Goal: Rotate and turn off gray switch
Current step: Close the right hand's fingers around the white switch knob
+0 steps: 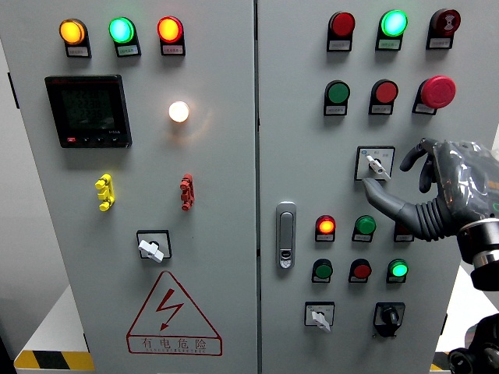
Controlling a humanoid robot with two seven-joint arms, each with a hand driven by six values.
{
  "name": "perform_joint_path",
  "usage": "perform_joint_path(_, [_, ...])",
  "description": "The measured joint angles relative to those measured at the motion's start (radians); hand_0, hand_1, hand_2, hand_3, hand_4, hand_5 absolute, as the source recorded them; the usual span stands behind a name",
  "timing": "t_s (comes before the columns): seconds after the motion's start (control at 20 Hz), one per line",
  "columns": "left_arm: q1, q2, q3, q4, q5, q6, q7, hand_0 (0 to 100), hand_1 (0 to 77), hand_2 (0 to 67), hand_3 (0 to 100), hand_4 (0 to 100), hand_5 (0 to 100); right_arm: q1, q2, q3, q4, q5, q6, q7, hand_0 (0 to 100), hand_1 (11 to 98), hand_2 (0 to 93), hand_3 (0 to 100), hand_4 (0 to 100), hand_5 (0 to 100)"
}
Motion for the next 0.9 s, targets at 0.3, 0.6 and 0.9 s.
perform_joint_path(0.3, [0.0, 0.0, 0.0, 0.0, 0.0, 0.0, 0.0, 0, 0.0, 13.2, 18, 10, 12, 0.004, -0.0007, -0.004, -0.017, 0.0, -0.001, 0.0, 0, 32.2, 59.9, 90, 74, 95])
perform_joint_path(0.6, [0.0, 0.0, 0.0, 0.0, 0.001, 0.0, 0.0, 0, 0.0, 13.2, 18, 10, 12, 0.021, -0.0007, -0.007, -0.041, 0.0, -0.015, 0.0, 0, 31.8, 60.0, 91, 74, 95])
perform_joint_path(0.9, [0.0, 0.0, 0.0, 0.0, 0.0, 0.0, 0.0, 0, 0.0, 13.2, 18, 10, 12, 0.025, -0.0007, -0.012, -0.064, 0.0, -0.033, 0.0, 0, 31.5, 60.1, 91, 74, 95])
